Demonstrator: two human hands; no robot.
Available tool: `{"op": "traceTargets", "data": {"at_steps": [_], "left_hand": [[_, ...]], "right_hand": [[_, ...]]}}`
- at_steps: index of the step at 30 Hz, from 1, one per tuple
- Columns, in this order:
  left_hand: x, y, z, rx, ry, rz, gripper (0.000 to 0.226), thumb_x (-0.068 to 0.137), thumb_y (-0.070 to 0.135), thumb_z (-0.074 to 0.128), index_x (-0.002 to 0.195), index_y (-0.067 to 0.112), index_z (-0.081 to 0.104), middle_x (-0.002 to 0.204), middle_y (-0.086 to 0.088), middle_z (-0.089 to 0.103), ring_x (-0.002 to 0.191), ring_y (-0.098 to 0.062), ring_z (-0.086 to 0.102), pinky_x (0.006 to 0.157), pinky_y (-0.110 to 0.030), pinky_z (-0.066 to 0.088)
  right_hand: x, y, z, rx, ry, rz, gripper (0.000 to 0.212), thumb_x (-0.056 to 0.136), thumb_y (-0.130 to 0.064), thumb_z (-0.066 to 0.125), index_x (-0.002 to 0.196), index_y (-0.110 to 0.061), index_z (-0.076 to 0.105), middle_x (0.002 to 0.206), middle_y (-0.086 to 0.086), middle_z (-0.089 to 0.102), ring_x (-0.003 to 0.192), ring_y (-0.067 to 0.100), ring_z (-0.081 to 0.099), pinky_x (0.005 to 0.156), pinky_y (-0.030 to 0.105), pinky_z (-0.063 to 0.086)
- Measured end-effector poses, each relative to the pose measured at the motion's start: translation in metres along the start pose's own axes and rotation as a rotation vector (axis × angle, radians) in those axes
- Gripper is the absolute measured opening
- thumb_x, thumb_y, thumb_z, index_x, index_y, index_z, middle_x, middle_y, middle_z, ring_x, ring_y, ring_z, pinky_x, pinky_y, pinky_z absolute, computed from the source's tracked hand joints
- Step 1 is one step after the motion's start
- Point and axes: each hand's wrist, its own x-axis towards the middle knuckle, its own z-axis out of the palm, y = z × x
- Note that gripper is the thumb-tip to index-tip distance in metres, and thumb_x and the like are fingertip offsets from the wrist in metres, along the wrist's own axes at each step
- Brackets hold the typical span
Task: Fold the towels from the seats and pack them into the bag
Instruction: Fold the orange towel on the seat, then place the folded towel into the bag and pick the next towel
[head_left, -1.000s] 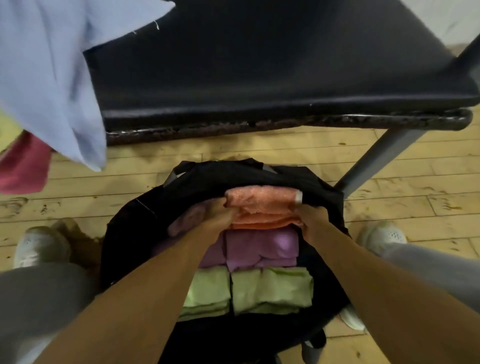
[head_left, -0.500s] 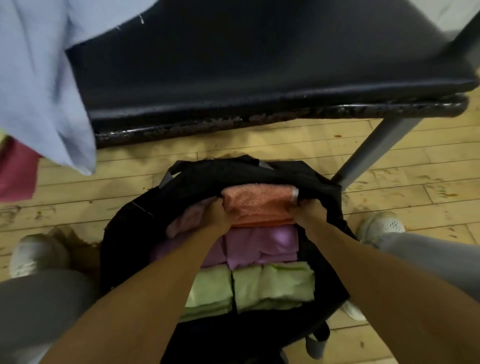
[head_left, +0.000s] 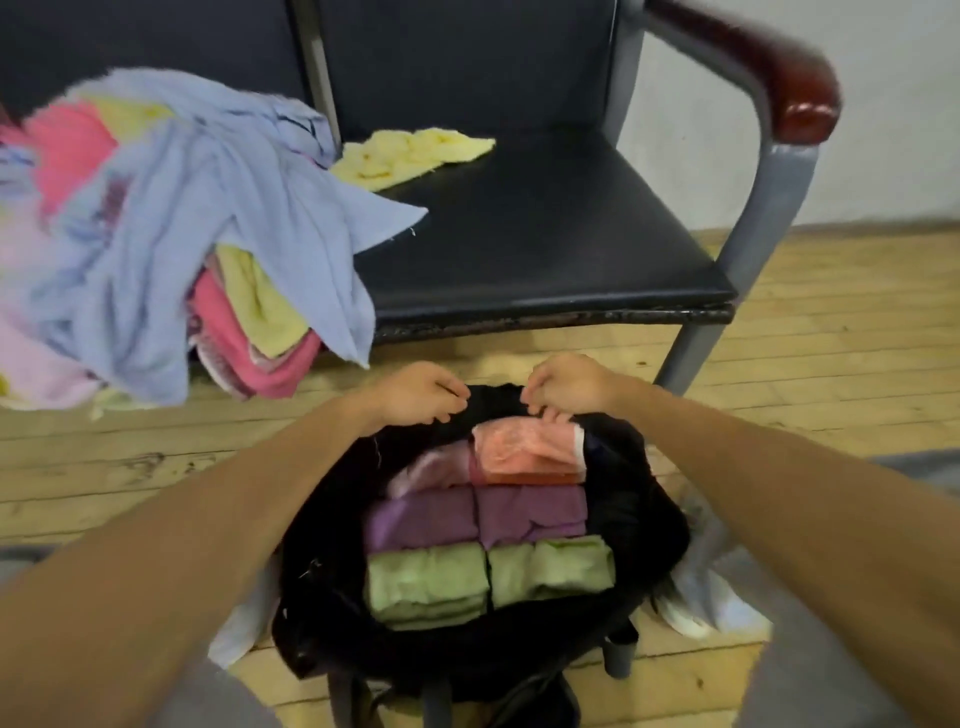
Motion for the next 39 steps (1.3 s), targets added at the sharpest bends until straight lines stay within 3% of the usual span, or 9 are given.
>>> {"op": "traceTargets", "data": {"at_steps": [6, 10, 13, 16, 21, 24, 28, 33, 39], "left_hand": [[-0.073, 0.023, -0.075, -0.123, 0.186, 0.182, 0.018, 0.097, 0.014, 0.055, 0.111, 0.017, 0.065, 0.098, -0.004, 0.072, 0.087, -0.014, 0.07, 0.079, -0.024, 0.055], [-0.099, -0.005, -0.122, -0.109, 0.467, 0.21, 0.02, 0.095, 0.007, 0.053, 0.104, 0.018, 0.067, 0.093, -0.003, 0.071, 0.082, -0.013, 0.068, 0.078, -0.029, 0.055], [-0.103, -0.038, -0.141, 0.063, 0.681, 0.132, 0.023, 0.093, 0.004, 0.05, 0.103, 0.019, 0.064, 0.081, 0.002, 0.062, 0.072, -0.01, 0.059, 0.066, -0.019, 0.044], [-0.1, -0.058, -0.155, 0.183, 0.726, 0.084, 0.03, 0.092, 0.003, 0.048, 0.116, 0.011, 0.063, 0.105, -0.008, 0.063, 0.089, -0.02, 0.06, 0.075, -0.025, 0.046], [-0.093, -0.055, -0.157, 0.042, 0.771, 0.072, 0.027, 0.095, 0.005, 0.044, 0.114, 0.012, 0.063, 0.102, -0.001, 0.062, 0.076, -0.013, 0.055, 0.057, -0.015, 0.038], [-0.086, -0.046, -0.155, -0.159, 0.792, 0.063, 0.022, 0.095, 0.008, 0.048, 0.108, 0.016, 0.064, 0.089, -0.001, 0.06, 0.064, -0.011, 0.051, 0.05, -0.016, 0.038], [-0.075, -0.031, -0.154, -0.331, 0.821, 0.042, 0.022, 0.093, 0.007, 0.051, 0.108, 0.012, 0.066, 0.095, -0.005, 0.065, 0.08, -0.018, 0.06, 0.063, -0.023, 0.044], [-0.062, -0.016, -0.147, -0.462, 0.844, 0.053, 0.023, 0.093, 0.006, 0.05, 0.109, 0.01, 0.066, 0.1, -0.006, 0.066, 0.083, -0.017, 0.063, 0.073, -0.027, 0.05], [-0.038, 0.017, -0.111, -0.671, 0.748, 0.079, 0.023, 0.095, 0.007, 0.05, 0.116, 0.006, 0.059, 0.109, -0.011, 0.066, 0.096, -0.022, 0.066, 0.082, -0.029, 0.052]], "right_hand": [[-0.028, -0.099, -0.031, 0.058, 0.157, -0.254, 0.017, 0.094, -0.012, 0.06, 0.081, -0.016, 0.069, 0.076, 0.0, 0.071, 0.071, 0.015, 0.069, 0.066, 0.026, 0.059], [-0.018, -0.149, -0.027, 0.043, 0.248, -0.329, 0.014, 0.095, -0.015, 0.059, 0.088, -0.018, 0.07, 0.084, -0.001, 0.071, 0.081, 0.014, 0.069, 0.071, 0.025, 0.058], [0.002, -0.178, -0.012, 0.064, 0.324, -0.36, 0.015, 0.093, -0.015, 0.058, 0.09, -0.012, 0.073, 0.086, 0.0, 0.071, 0.085, 0.017, 0.067, 0.083, 0.034, 0.057], [0.022, -0.202, 0.007, 0.101, 0.353, -0.372, 0.013, 0.093, -0.018, 0.06, 0.101, -0.013, 0.069, 0.093, -0.002, 0.068, 0.089, 0.013, 0.061, 0.087, 0.029, 0.051], [0.054, -0.218, 0.037, 0.031, 0.293, -0.358, 0.055, 0.087, -0.038, 0.071, 0.129, -0.009, 0.052, 0.123, 0.008, 0.058, 0.113, 0.023, 0.055, 0.094, 0.031, 0.046], [0.064, -0.217, 0.046, -0.099, 0.393, -0.372, 0.035, 0.089, -0.035, 0.069, 0.114, -0.012, 0.062, 0.112, 0.009, 0.063, 0.107, 0.027, 0.058, 0.091, 0.04, 0.05], [0.063, -0.218, 0.038, -0.117, 0.403, -0.375, 0.016, 0.093, -0.025, 0.062, 0.097, -0.011, 0.067, 0.097, 0.009, 0.068, 0.093, 0.027, 0.063, 0.082, 0.04, 0.055], [0.045, -0.201, 0.003, 0.321, 0.456, -0.39, 0.007, 0.091, -0.014, 0.06, 0.085, -0.012, 0.06, 0.076, -0.004, 0.056, 0.074, 0.013, 0.053, 0.063, 0.023, 0.042], [0.008, -0.145, -0.045, 0.742, 0.437, -0.434, 0.014, 0.096, -0.008, 0.053, 0.084, -0.014, 0.059, 0.083, 0.005, 0.055, 0.081, 0.018, 0.049, 0.074, 0.031, 0.039]]}}
